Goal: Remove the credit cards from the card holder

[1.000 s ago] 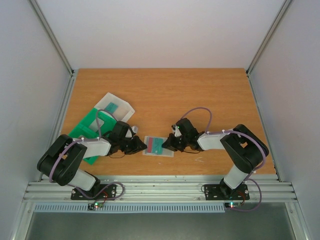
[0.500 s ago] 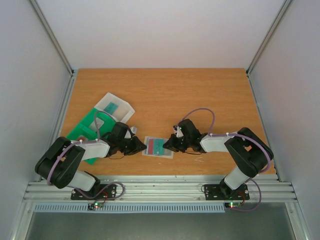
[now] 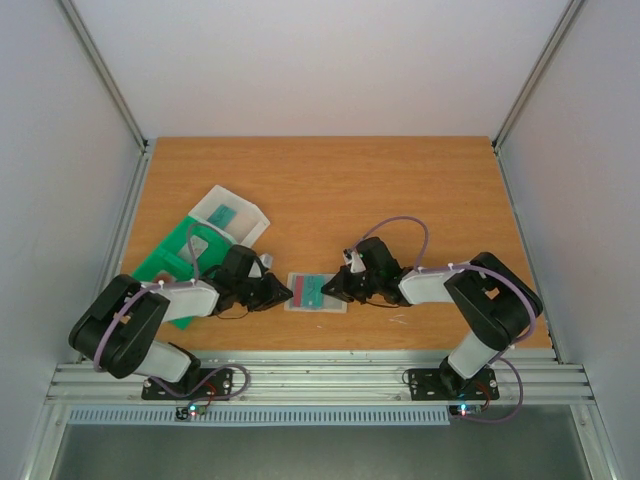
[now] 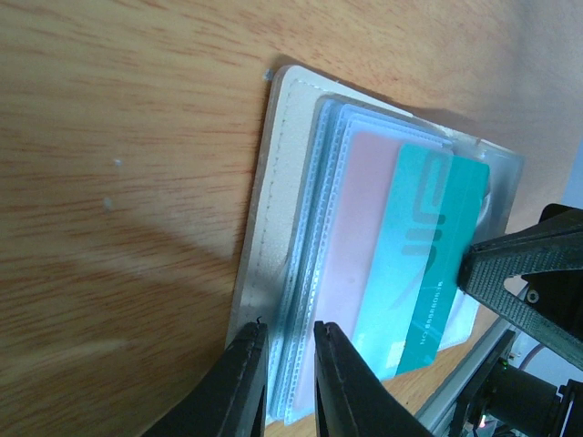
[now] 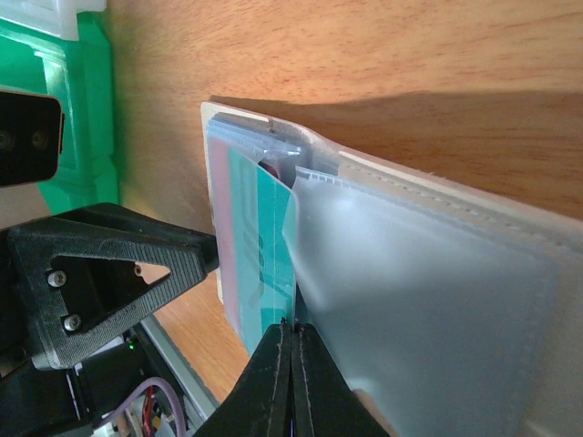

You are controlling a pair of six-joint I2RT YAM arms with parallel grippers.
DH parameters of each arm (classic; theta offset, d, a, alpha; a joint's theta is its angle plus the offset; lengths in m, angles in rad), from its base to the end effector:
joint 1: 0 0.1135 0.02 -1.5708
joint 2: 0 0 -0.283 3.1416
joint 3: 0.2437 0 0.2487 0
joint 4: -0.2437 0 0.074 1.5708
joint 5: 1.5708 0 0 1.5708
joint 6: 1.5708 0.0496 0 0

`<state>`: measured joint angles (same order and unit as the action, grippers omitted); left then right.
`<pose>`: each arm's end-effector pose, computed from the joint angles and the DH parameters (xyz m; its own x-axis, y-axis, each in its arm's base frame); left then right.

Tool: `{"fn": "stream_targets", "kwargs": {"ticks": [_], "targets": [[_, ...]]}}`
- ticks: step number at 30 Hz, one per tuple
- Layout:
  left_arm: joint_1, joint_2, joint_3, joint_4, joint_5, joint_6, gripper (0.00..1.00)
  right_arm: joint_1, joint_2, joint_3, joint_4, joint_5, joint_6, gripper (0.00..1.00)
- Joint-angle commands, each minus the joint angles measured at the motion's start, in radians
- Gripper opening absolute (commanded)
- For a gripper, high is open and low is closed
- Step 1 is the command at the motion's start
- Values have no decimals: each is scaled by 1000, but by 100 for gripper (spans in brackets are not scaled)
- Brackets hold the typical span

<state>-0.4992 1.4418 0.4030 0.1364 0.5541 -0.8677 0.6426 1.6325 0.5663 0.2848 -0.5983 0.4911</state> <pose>0.1892 -0.1329 0.1254 -0.9745 -0.2075 -0.0857 -0.0773 0.6684 -0.7398 0.2141 0.1951 0.1327 -0.8817 -0.1732 -0.4390 -0.4530 0.5710 0.6846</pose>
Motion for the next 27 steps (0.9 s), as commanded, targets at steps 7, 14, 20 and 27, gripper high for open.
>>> {"fn": "stream_targets", "kwargs": {"ticks": [7,14,20,27], "targets": [[-2,-17,-40,9,-17,-25,17,-4,59,37,45,-36,-3,1],[-2,-14,-42,11,-17,-26,17,-4,69,55,20,-29,-27,1],[-2,-9,-45,17,-15,-25,17,-5,68,64,11,-34,-29,1],[-2,6,-49,22,-38,-25,17,-4,5,55,-41,1,-52,1]]}}
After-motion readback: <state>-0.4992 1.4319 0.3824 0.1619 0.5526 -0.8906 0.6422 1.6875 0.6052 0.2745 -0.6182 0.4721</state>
